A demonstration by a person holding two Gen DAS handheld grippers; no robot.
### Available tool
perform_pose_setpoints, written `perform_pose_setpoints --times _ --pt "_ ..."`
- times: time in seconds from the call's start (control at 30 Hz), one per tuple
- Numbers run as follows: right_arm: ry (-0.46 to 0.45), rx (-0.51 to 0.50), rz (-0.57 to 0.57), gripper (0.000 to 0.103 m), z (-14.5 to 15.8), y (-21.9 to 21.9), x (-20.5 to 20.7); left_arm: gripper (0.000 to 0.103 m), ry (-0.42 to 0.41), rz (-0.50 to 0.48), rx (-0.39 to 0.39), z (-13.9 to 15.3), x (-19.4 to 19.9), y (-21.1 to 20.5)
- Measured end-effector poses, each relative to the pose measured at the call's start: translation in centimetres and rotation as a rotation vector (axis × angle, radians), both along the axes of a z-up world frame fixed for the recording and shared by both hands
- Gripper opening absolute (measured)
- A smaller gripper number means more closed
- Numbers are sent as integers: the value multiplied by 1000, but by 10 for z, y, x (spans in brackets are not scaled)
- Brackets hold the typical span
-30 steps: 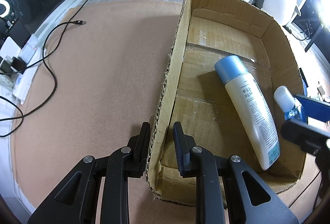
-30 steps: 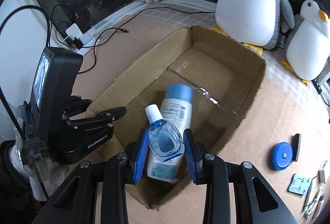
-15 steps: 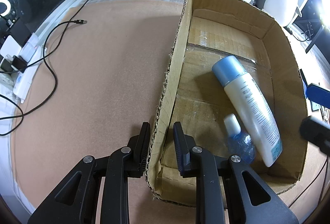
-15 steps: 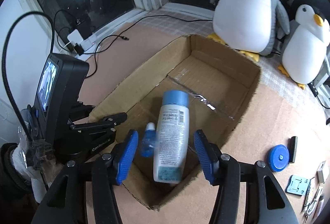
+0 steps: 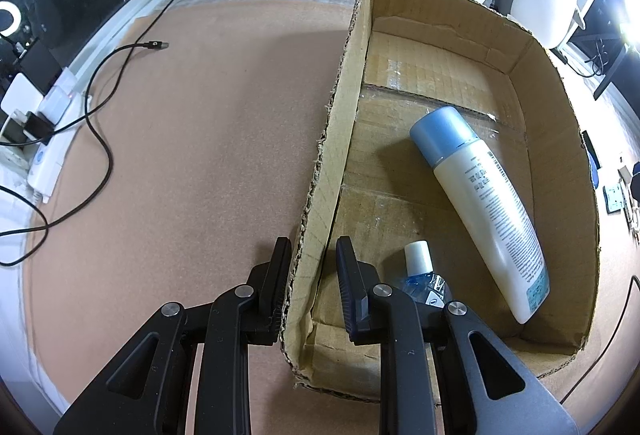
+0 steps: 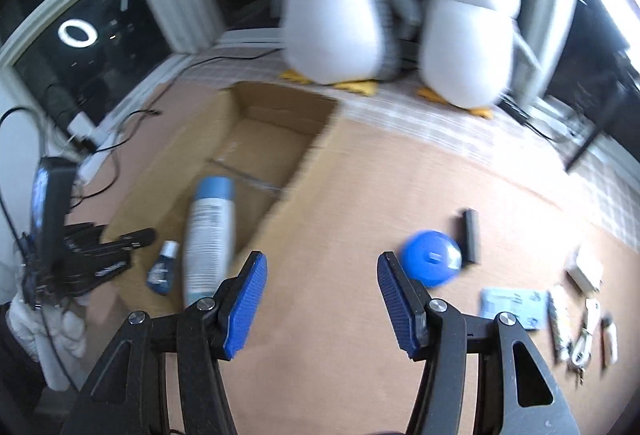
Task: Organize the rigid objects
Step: 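Move the right gripper to the blue round tape measure and close it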
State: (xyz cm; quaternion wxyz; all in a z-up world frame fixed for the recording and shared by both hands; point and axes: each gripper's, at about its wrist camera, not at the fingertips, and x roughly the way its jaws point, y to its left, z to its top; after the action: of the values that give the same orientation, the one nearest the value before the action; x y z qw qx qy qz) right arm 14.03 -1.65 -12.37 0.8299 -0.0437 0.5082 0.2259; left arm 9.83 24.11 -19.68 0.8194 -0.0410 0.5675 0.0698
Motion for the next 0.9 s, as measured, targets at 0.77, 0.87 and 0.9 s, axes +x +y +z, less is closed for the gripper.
perform_pose_setpoints --times 0.77,0.87,0.9 --pt "147 -26 -161 53 -56 -55 39 20 -2 10 -1 0 -1 -1" --pt "158 -38 -168 53 -61 -51 47 20 -1 13 -7 0 0 1" --pt "164 -39 -170 53 -62 -50 49 20 -1 13 -8 0 0 1"
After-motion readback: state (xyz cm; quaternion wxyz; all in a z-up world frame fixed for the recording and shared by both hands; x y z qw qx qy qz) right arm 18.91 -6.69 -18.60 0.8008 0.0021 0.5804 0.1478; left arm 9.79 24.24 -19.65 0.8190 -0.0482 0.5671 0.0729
